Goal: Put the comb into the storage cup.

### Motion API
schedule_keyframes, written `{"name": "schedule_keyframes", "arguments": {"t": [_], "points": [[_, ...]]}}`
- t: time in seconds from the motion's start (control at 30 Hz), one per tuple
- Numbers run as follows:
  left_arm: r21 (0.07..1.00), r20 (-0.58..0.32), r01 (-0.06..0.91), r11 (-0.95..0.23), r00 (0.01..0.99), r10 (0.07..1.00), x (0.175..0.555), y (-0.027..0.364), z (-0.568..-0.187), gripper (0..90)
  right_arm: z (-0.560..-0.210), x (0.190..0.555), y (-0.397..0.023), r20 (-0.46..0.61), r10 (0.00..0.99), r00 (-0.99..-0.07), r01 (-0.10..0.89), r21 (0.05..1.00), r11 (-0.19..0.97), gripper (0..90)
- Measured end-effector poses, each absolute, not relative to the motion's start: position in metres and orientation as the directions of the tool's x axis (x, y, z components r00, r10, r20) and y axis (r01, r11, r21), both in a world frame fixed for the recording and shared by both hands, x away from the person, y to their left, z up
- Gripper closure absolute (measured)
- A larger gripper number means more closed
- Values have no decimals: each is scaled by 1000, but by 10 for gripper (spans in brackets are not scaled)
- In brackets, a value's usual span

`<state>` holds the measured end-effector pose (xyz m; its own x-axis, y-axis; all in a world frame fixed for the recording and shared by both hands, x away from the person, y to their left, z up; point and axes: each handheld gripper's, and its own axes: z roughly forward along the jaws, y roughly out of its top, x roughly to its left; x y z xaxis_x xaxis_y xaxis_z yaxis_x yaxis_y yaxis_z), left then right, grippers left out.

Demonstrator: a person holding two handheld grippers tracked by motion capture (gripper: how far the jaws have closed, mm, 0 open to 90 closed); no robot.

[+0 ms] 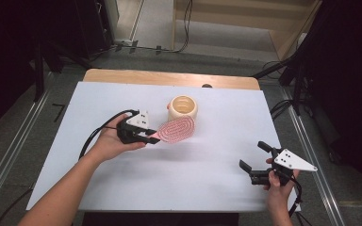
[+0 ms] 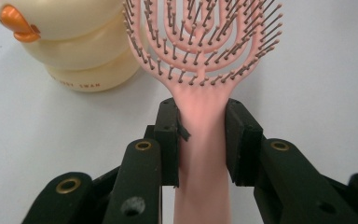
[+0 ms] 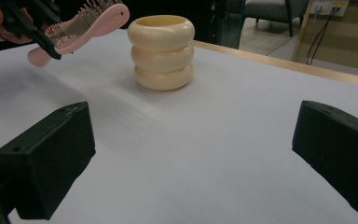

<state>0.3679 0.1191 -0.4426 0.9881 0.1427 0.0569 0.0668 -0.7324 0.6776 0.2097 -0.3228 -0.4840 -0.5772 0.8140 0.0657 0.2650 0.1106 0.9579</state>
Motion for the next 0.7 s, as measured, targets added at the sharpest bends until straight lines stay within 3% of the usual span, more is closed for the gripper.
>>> {"name": "schedule_keyframes", "arguments": {"t": [0.7], "points": [[779,55,78,-622,980,193,356,126,-438,707,-437,237,-273,72,737,-673,239,963,124,0]]}}
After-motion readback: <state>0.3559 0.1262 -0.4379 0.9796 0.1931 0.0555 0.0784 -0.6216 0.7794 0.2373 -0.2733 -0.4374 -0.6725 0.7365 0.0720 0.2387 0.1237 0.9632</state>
